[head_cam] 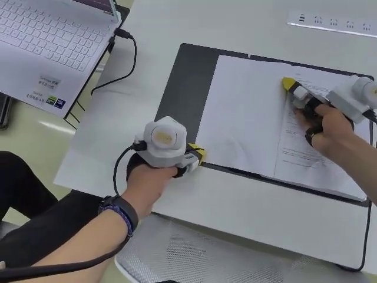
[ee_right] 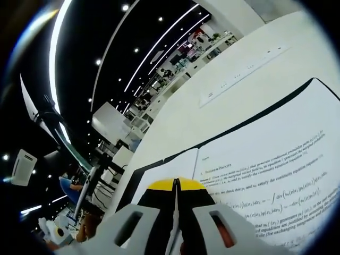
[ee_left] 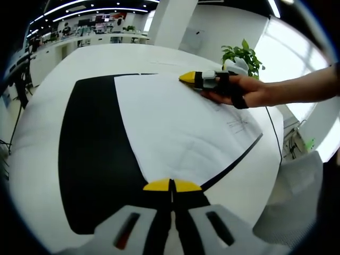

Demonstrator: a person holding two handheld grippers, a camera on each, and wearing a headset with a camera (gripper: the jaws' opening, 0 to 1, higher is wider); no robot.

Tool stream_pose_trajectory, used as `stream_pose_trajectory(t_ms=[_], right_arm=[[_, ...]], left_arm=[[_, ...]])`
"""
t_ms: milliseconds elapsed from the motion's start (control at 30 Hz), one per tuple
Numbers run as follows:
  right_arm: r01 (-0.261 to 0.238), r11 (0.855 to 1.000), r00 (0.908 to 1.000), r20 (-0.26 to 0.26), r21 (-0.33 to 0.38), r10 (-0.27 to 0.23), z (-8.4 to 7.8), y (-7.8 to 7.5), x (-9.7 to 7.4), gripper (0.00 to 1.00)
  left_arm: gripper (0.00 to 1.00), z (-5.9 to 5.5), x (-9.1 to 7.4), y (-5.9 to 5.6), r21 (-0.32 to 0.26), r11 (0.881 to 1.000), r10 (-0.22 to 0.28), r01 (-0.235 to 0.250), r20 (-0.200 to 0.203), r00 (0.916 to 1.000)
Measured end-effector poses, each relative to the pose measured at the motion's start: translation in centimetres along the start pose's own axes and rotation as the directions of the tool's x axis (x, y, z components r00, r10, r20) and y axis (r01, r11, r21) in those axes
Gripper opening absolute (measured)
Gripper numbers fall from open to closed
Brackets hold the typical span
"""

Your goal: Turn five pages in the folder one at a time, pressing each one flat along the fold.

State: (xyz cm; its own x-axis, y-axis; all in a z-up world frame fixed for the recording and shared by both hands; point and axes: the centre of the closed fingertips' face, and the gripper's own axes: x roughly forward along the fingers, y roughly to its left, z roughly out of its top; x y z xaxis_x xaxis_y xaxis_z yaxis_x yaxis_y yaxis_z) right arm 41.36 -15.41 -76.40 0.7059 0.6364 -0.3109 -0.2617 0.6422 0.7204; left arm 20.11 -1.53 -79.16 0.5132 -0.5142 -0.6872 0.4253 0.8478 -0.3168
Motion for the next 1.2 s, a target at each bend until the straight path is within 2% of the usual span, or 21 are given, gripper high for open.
stream_pose_trajectory(t_ms=[167,200,300,500,567,600,933,1200], right_arm=[[0.018,1.000,0.9998,0.002,-0.015,-0.018,0.8,0.1,1.0,0.00],[0.020,1.000,0.9998,-0.002,-0.015,-0.020,1.1,-0.5,1.5,0.00],[0.032,0.999,0.9995,0.002,-0.014,-0.032,1.6,-0.6,2.0,0.00],[0.045,0.999,0.9983,0.036,0.030,-0.046,2.4,-0.8,2.5,0.00],[0.043,0.995,0.9977,0.049,0.096,-0.048,2.7,-1.0,2.7,0.00],[0.042,0.995,0.9978,0.048,0.091,-0.047,2.9,-1.3,2.8,0.00],[0.041,0.998,0.9982,0.041,0.056,-0.044,2.7,-1.4,3.0,0.00],[0.015,1.000,0.9999,0.008,0.008,-0.015,1.3,-0.9,1.7,0.00]], left_arm=[[0.00,0.0,0.0,0.0,-0.007,1.000,-0.002,0.003,0.001,1.0000],[0.00,0.0,0.0,0.0,-0.009,1.000,-0.002,0.002,0.001,1.0000],[0.00,0.0,-0.1,0.0,-0.006,1.000,0.006,-0.006,0.004,1.0000],[0.00,0.0,-0.1,0.0,-0.016,1.000,0.008,-0.008,0.008,0.9999],[0.00,0.0,-0.2,0.0,-0.017,1.000,0.006,-0.006,0.006,1.0000],[0.00,0.0,-0.2,0.0,-0.016,1.000,0.004,-0.004,0.005,1.0000],[0.00,0.0,-0.2,0.1,-0.022,1.000,0.002,-0.002,0.007,1.0000],[0.00,0.1,-0.1,0.1,-0.021,1.000,0.000,0.000,0.009,1.0000]])
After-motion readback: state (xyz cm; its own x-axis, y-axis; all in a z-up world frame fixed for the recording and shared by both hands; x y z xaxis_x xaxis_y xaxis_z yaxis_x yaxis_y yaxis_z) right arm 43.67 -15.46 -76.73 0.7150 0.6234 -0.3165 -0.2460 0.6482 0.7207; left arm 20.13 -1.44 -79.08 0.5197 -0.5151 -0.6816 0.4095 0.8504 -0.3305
